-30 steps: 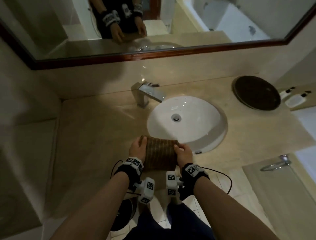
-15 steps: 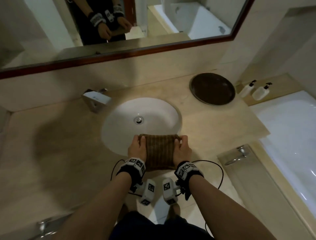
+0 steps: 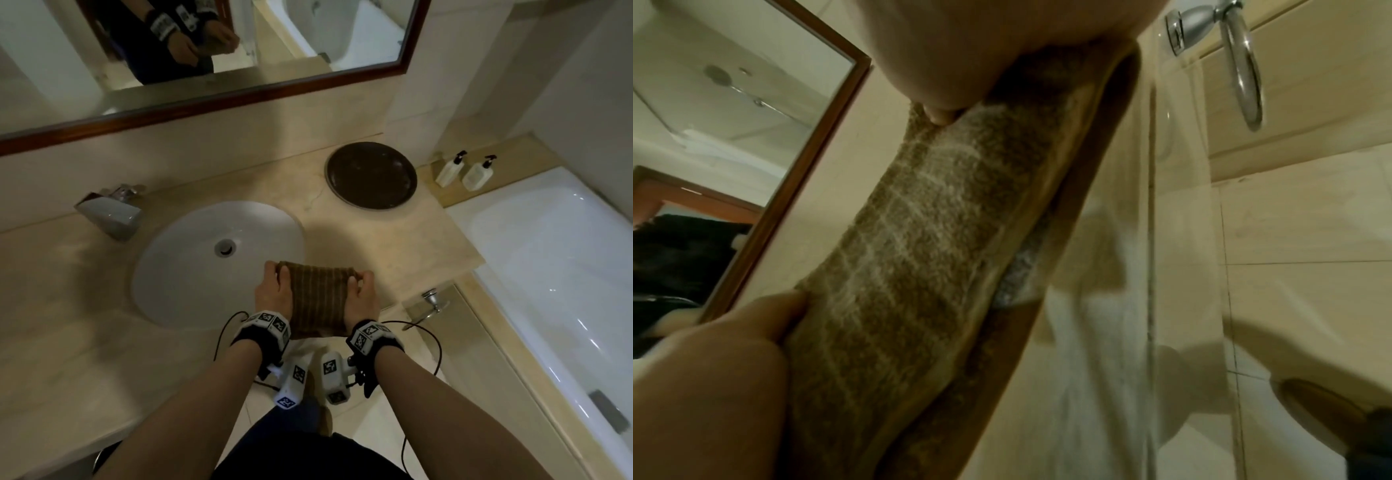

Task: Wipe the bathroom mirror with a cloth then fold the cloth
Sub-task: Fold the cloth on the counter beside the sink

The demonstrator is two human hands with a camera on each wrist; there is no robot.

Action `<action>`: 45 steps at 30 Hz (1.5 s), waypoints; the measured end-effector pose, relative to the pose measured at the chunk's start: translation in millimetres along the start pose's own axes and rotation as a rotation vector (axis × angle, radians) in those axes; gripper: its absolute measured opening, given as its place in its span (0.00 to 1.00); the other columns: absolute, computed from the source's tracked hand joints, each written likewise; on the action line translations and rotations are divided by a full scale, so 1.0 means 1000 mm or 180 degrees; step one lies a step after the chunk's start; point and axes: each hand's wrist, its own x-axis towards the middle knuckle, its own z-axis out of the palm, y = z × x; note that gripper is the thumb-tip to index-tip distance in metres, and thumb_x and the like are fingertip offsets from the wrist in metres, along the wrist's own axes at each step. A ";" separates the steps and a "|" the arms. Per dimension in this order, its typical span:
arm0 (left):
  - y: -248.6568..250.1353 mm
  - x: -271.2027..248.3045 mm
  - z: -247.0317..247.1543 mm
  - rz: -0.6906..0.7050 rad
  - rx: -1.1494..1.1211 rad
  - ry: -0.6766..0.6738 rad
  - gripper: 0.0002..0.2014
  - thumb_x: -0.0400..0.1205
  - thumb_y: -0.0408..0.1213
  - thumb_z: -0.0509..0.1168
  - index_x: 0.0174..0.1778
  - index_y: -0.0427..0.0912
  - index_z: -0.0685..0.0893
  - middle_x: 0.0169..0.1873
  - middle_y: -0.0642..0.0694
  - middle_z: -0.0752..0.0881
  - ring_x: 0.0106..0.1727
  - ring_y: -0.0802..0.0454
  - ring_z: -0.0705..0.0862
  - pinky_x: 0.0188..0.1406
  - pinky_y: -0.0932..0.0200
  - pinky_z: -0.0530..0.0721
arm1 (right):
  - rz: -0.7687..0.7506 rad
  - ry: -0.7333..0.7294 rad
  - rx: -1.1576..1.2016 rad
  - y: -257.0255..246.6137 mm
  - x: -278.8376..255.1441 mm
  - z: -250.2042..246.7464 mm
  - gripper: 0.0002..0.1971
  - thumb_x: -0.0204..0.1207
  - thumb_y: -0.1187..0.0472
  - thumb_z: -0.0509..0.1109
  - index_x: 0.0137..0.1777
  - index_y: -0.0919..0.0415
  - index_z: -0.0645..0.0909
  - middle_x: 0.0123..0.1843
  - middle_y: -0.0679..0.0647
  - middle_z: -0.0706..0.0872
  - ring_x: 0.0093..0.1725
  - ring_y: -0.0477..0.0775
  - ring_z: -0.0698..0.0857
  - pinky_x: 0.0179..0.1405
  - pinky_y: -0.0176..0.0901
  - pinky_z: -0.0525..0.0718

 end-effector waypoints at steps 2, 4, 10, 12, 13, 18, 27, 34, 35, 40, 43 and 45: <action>0.006 0.014 0.007 0.0016 0.0030 -0.0060 0.13 0.91 0.45 0.51 0.55 0.38 0.70 0.34 0.40 0.79 0.35 0.41 0.79 0.35 0.52 0.74 | 0.0036 -0.0005 0.0040 -0.005 0.012 -0.005 0.09 0.87 0.53 0.55 0.58 0.57 0.70 0.44 0.56 0.81 0.46 0.62 0.82 0.42 0.46 0.74; 0.014 0.027 0.015 0.0104 0.0009 -0.0088 0.11 0.91 0.44 0.52 0.51 0.40 0.69 0.30 0.43 0.76 0.31 0.42 0.77 0.31 0.54 0.70 | 0.0050 -0.0033 -0.0048 -0.013 0.026 -0.014 0.09 0.87 0.52 0.54 0.60 0.55 0.70 0.44 0.55 0.81 0.43 0.60 0.81 0.40 0.44 0.72; 0.045 0.068 0.043 0.0243 -0.0126 -0.0262 0.12 0.90 0.46 0.52 0.52 0.40 0.69 0.31 0.41 0.77 0.34 0.40 0.80 0.34 0.51 0.76 | 0.0068 0.0250 -0.0083 -0.026 0.075 -0.027 0.07 0.87 0.52 0.52 0.57 0.52 0.69 0.40 0.57 0.82 0.40 0.61 0.81 0.39 0.47 0.75; 0.051 0.076 0.048 0.0246 -0.0151 -0.0327 0.14 0.90 0.48 0.51 0.54 0.39 0.70 0.35 0.38 0.80 0.37 0.38 0.82 0.39 0.47 0.81 | 0.0056 0.0322 -0.0056 -0.026 0.086 -0.028 0.06 0.86 0.51 0.52 0.54 0.51 0.68 0.39 0.58 0.83 0.39 0.62 0.82 0.38 0.48 0.78; 0.054 0.079 0.051 0.0248 -0.0164 -0.0340 0.15 0.90 0.48 0.50 0.55 0.39 0.71 0.37 0.37 0.81 0.39 0.38 0.83 0.41 0.46 0.82 | 0.0051 0.0337 -0.0047 -0.026 0.091 -0.029 0.06 0.86 0.51 0.52 0.53 0.50 0.67 0.39 0.59 0.83 0.38 0.62 0.82 0.38 0.49 0.79; 0.064 0.092 0.067 0.0174 -0.0133 -0.0329 0.16 0.90 0.47 0.51 0.60 0.36 0.72 0.42 0.34 0.83 0.43 0.39 0.83 0.46 0.46 0.81 | 0.0164 0.0194 0.0016 -0.026 0.116 -0.036 0.07 0.86 0.49 0.51 0.56 0.49 0.68 0.40 0.59 0.82 0.38 0.61 0.82 0.40 0.50 0.80; 0.101 0.113 0.123 -0.0118 0.0032 -0.0265 0.16 0.90 0.51 0.49 0.63 0.42 0.70 0.41 0.40 0.82 0.43 0.39 0.83 0.49 0.43 0.85 | -0.0088 -0.0069 0.0156 -0.007 0.192 -0.064 0.06 0.87 0.52 0.53 0.54 0.53 0.69 0.43 0.52 0.78 0.43 0.57 0.79 0.45 0.48 0.75; 0.132 0.117 0.179 -0.0597 -0.0089 0.0080 0.14 0.91 0.48 0.49 0.59 0.42 0.72 0.41 0.44 0.80 0.44 0.44 0.80 0.46 0.55 0.71 | -0.0144 -0.0677 0.0122 -0.002 0.254 -0.102 0.13 0.88 0.53 0.52 0.65 0.56 0.72 0.51 0.54 0.80 0.51 0.58 0.81 0.54 0.51 0.78; 0.136 0.116 0.186 -0.0608 -0.0175 0.0106 0.13 0.91 0.48 0.49 0.59 0.44 0.71 0.40 0.46 0.79 0.41 0.46 0.79 0.47 0.55 0.71 | -0.0115 -0.0751 0.0069 -0.001 0.261 -0.108 0.14 0.88 0.52 0.51 0.66 0.56 0.73 0.53 0.55 0.81 0.53 0.58 0.81 0.56 0.52 0.79; 0.142 0.124 0.213 -0.0599 -0.0112 0.0317 0.11 0.90 0.48 0.51 0.53 0.46 0.71 0.38 0.42 0.81 0.38 0.44 0.81 0.40 0.52 0.76 | -0.0040 -0.0935 -0.0263 0.004 0.294 -0.120 0.17 0.87 0.48 0.50 0.68 0.53 0.73 0.60 0.57 0.83 0.58 0.62 0.82 0.62 0.57 0.79; 0.147 0.129 0.222 -0.0535 -0.0079 0.0481 0.09 0.90 0.43 0.54 0.50 0.42 0.73 0.38 0.41 0.80 0.39 0.44 0.79 0.40 0.53 0.72 | -0.0043 -0.0972 -0.0342 0.005 0.308 -0.121 0.16 0.86 0.47 0.51 0.67 0.50 0.73 0.58 0.54 0.84 0.57 0.60 0.83 0.59 0.56 0.80; 0.152 0.135 0.225 -0.0542 -0.0065 0.0467 0.08 0.90 0.43 0.54 0.49 0.44 0.72 0.39 0.41 0.80 0.40 0.43 0.79 0.42 0.53 0.73 | -0.0074 -0.0946 -0.0370 0.005 0.317 -0.121 0.15 0.86 0.48 0.52 0.66 0.50 0.73 0.56 0.54 0.84 0.55 0.59 0.83 0.56 0.51 0.80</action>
